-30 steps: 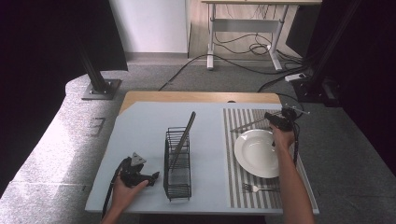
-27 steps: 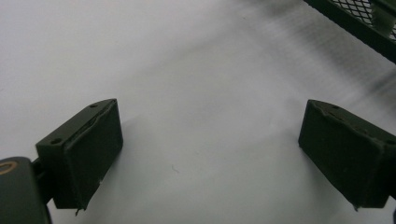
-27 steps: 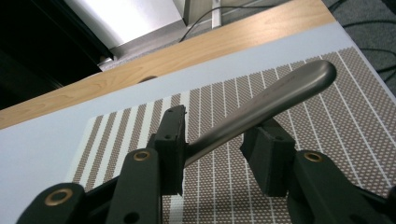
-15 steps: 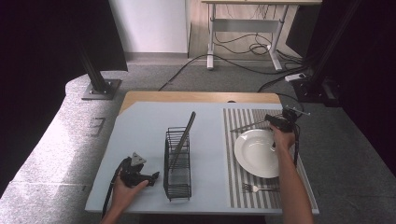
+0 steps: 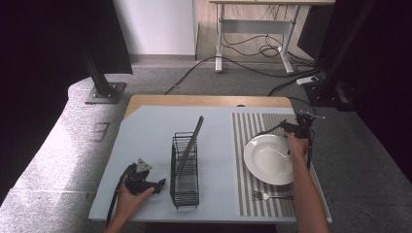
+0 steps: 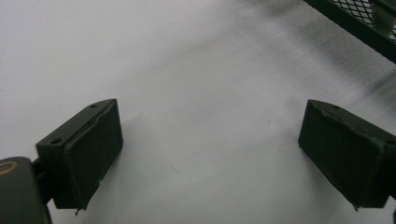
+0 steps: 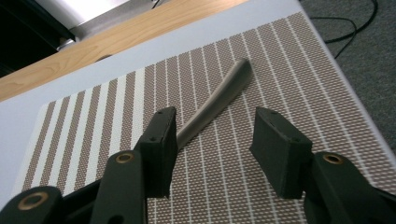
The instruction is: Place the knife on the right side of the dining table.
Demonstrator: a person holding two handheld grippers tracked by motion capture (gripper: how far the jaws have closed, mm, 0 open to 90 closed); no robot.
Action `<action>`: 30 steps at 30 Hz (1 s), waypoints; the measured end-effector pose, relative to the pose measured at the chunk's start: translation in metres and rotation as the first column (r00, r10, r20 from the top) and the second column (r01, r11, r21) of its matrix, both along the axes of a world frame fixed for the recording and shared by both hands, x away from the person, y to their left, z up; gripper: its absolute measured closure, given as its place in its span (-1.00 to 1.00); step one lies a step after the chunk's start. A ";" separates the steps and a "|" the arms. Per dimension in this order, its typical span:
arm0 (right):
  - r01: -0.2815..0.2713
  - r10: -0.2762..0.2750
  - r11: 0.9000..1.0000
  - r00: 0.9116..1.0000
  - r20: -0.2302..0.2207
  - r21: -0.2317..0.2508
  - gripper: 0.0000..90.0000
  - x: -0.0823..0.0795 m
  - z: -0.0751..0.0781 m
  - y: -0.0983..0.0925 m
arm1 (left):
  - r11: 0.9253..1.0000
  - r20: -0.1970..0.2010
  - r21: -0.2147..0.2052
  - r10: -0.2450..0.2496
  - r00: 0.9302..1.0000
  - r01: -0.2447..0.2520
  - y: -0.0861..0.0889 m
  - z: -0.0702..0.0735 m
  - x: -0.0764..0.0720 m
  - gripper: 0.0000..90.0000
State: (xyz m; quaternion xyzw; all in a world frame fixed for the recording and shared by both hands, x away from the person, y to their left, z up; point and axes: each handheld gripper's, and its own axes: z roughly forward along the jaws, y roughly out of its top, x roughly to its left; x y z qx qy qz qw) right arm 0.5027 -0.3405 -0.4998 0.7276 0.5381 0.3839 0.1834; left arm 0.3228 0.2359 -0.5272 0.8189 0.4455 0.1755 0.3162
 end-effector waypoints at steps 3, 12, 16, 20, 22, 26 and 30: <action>0.001 -0.001 1.000 1.000 0.009 0.004 0.08 -0.002 0.002 -0.003 | 1.000 0.000 0.000 0.000 1.000 0.000 0.000 0.000 0.000 -0.87; -0.099 0.104 0.992 0.993 0.057 -0.075 -0.09 0.001 0.009 0.004 | 1.000 0.000 -0.001 0.001 1.000 -0.001 0.000 0.000 0.000 -0.87; -0.138 0.144 0.982 0.989 0.037 -0.128 -0.14 0.009 0.012 0.010 | 1.000 0.000 0.000 0.000 1.000 0.000 0.000 0.000 0.000 -0.87; -0.205 0.210 0.967 0.977 0.017 -0.149 -0.17 0.029 0.015 0.020 | 1.000 0.002 0.003 -0.001 1.000 0.001 0.000 0.000 0.000 -0.87; -0.227 0.227 0.961 0.974 -0.020 -0.157 -0.17 0.040 0.013 0.023 | 1.000 0.000 -0.001 0.001 1.000 -0.001 0.000 0.000 0.000 -0.87; -0.261 0.254 0.949 0.965 -0.064 -0.177 -0.19 0.055 0.009 0.028 | 1.000 0.002 0.003 -0.001 1.000 0.001 0.000 0.000 0.000 -0.87; -0.271 0.251 0.945 0.960 -0.124 -0.183 -0.18 0.073 0.001 0.027 | 1.000 0.000 0.000 0.000 1.000 0.000 0.000 0.000 0.000 -0.87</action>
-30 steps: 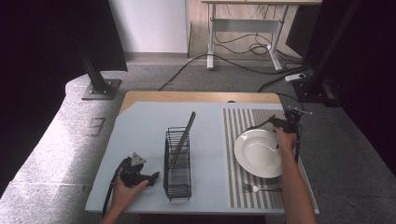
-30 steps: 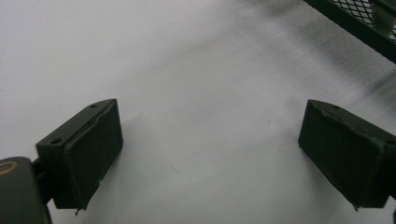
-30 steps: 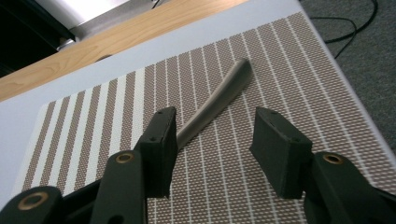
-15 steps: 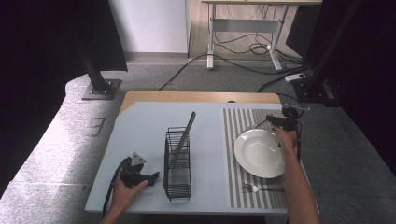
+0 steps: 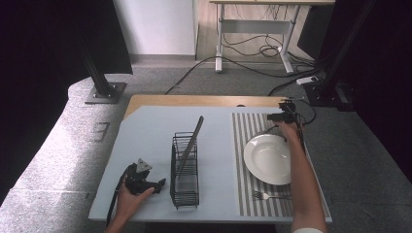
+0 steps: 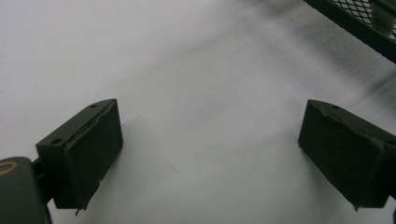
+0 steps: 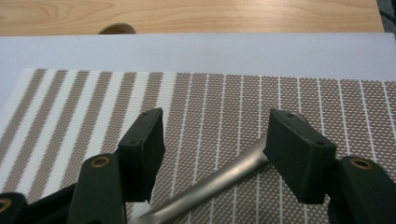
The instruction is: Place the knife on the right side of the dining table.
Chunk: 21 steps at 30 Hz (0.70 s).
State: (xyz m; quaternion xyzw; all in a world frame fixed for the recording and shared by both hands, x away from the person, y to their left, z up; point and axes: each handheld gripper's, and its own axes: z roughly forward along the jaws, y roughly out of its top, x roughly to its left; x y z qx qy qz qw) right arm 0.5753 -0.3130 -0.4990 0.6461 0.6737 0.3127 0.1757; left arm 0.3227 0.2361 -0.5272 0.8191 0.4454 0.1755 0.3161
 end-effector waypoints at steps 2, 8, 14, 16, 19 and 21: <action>0.002 -0.002 1.000 0.999 -0.044 0.000 -0.20 0.005 -0.006 -0.002 | 1.000 0.000 0.001 0.000 1.000 0.000 0.000 0.000 0.000 -0.87; -0.009 0.010 1.000 0.999 -0.041 0.016 -0.19 0.010 -0.004 -0.001 | 1.000 0.000 0.000 0.000 1.000 0.000 0.000 0.000 0.000 -0.87; -0.022 0.023 1.000 0.998 -0.057 0.022 -0.14 0.014 -0.008 0.006 | 1.000 0.002 0.002 -0.001 1.000 0.001 0.000 0.000 0.000 -0.87; -0.018 0.019 1.000 0.998 -0.061 0.016 -0.13 0.013 -0.007 0.005 | 1.000 0.001 0.000 0.000 1.000 0.000 0.000 0.000 0.000 -0.87; -0.018 0.017 1.000 0.996 -0.082 -0.008 -0.17 0.013 -0.008 0.003 | 1.000 0.001 0.001 0.000 1.000 0.000 0.000 0.000 0.000 -0.87; -0.017 0.017 1.000 0.994 -0.111 0.001 -0.25 0.015 -0.008 0.001 | 1.000 0.002 0.003 -0.001 1.000 0.001 0.000 0.000 0.000 -0.87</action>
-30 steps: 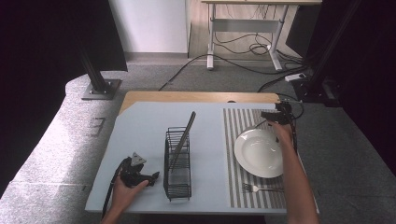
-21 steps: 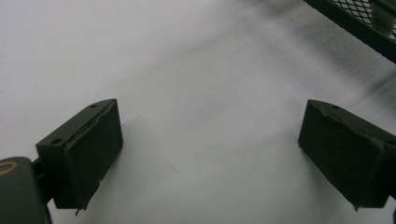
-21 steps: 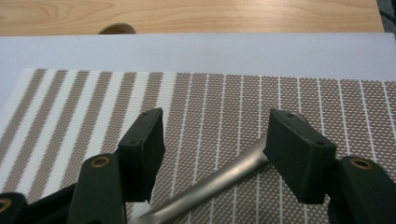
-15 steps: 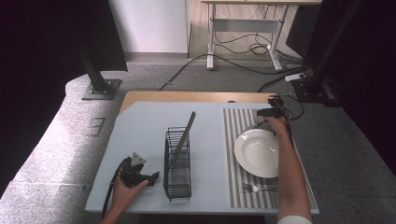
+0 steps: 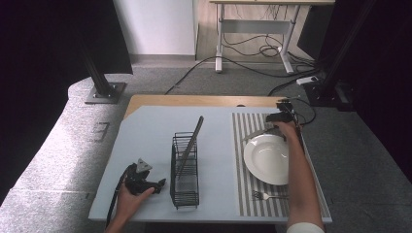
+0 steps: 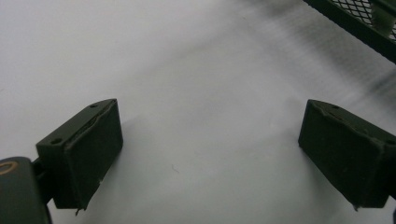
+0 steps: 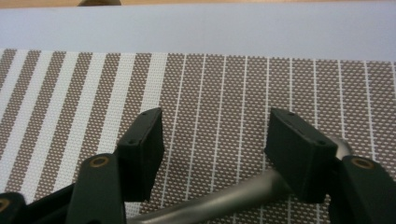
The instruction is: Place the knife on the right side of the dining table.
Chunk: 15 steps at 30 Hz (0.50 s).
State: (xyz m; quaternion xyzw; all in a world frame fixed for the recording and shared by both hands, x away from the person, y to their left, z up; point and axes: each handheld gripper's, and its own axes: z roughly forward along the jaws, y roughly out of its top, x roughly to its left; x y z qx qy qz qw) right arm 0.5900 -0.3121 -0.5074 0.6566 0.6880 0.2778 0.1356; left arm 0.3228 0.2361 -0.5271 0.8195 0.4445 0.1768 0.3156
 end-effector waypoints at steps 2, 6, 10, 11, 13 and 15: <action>-0.002 0.002 1.000 1.000 -0.006 -0.004 -0.23 0.001 0.001 0.001 | 1.000 -0.002 -0.002 0.001 1.000 -0.001 0.000 0.000 0.000 -0.87; 0.013 -0.013 1.000 1.000 -0.013 -0.008 -0.21 0.000 0.001 0.002 | 1.000 -0.002 -0.002 0.001 1.000 -0.001 0.000 0.000 0.000 -0.87; 0.041 -0.041 0.999 0.998 -0.044 0.002 -0.21 -0.003 0.003 -0.005 | 1.000 -0.002 -0.002 0.001 1.000 -0.001 0.000 0.000 0.000 -0.87; 0.046 -0.046 0.999 0.998 -0.046 0.003 -0.21 -0.005 0.003 -0.008 | 1.000 -0.001 -0.002 0.000 1.000 0.000 0.000 0.000 0.000 -0.87; 0.053 -0.053 0.999 0.997 -0.049 0.009 -0.22 -0.007 0.003 -0.010 | 1.000 -0.002 -0.002 0.000 1.000 0.000 0.000 0.000 0.000 -0.87; 0.069 -0.068 0.998 0.996 -0.049 0.012 -0.21 -0.010 0.003 -0.014 | 1.000 -0.002 -0.002 0.000 1.000 0.000 0.000 0.000 0.000 -0.87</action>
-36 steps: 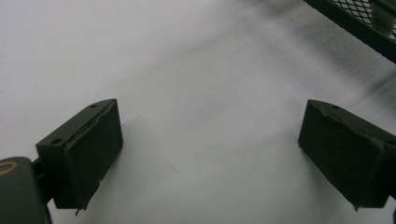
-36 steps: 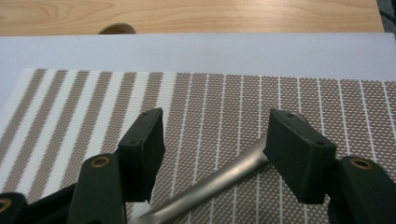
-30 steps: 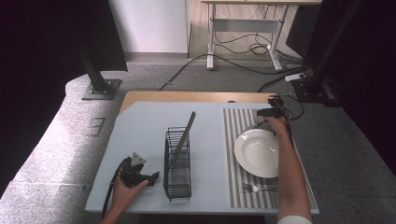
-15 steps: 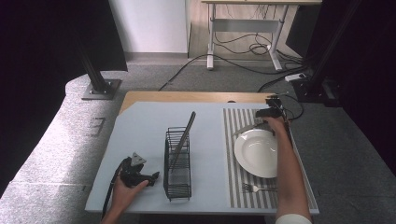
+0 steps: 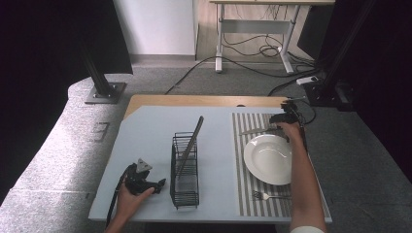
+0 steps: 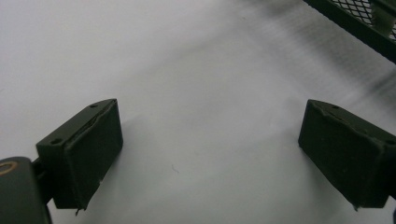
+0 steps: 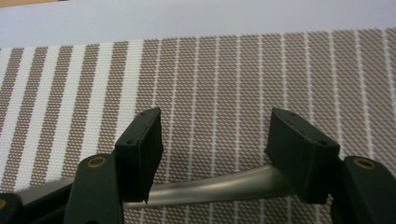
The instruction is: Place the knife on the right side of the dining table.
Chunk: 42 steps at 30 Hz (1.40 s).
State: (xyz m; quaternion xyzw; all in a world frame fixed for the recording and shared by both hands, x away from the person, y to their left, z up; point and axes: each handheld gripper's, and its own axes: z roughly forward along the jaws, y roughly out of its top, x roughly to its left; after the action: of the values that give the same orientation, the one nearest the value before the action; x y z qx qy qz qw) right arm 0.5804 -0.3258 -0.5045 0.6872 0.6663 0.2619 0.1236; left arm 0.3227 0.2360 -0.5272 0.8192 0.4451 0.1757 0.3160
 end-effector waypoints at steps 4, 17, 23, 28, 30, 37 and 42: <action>0.011 -0.010 1.000 1.000 -0.006 0.015 -0.22 -0.004 0.000 -0.004 | 1.000 0.000 0.000 0.000 1.000 0.000 0.000 0.000 0.000 -0.87; 0.032 -0.032 0.999 0.999 0.001 0.036 -0.25 -0.014 0.000 -0.010 | 1.000 0.001 0.000 0.000 1.000 0.000 0.000 0.000 0.000 -0.87; 0.043 -0.048 0.998 0.995 0.089 0.055 -0.26 -0.021 0.010 -0.013 | 1.000 0.000 -0.001 0.001 1.000 -0.001 0.000 0.000 0.000 -0.87; -0.021 0.010 0.998 0.987 0.158 0.067 -0.27 -0.031 0.026 -0.002 | 1.000 0.000 -0.002 0.002 1.000 -0.002 0.000 0.000 0.000 -0.88; -0.074 0.056 0.995 0.974 0.220 0.073 -0.28 -0.045 0.040 0.009 | 1.000 0.000 -0.002 0.001 1.000 -0.001 0.000 0.000 0.000 -0.87; -0.158 0.127 0.984 0.940 0.316 0.076 -0.28 -0.085 0.063 0.027 | 1.000 0.000 -0.001 0.000 1.000 0.000 0.000 0.000 0.000 -0.87; -0.219 0.165 0.972 0.900 0.403 0.091 -0.29 -0.128 0.077 0.032 | 1.000 0.002 0.002 -0.001 1.000 0.001 0.000 0.000 0.000 -0.87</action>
State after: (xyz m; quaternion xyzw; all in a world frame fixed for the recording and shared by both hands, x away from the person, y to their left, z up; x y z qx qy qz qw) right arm 0.4524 -0.2943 -0.4271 0.5584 0.6734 0.4491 0.1817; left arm 0.3227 0.2360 -0.5270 0.8196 0.4443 0.1766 0.3156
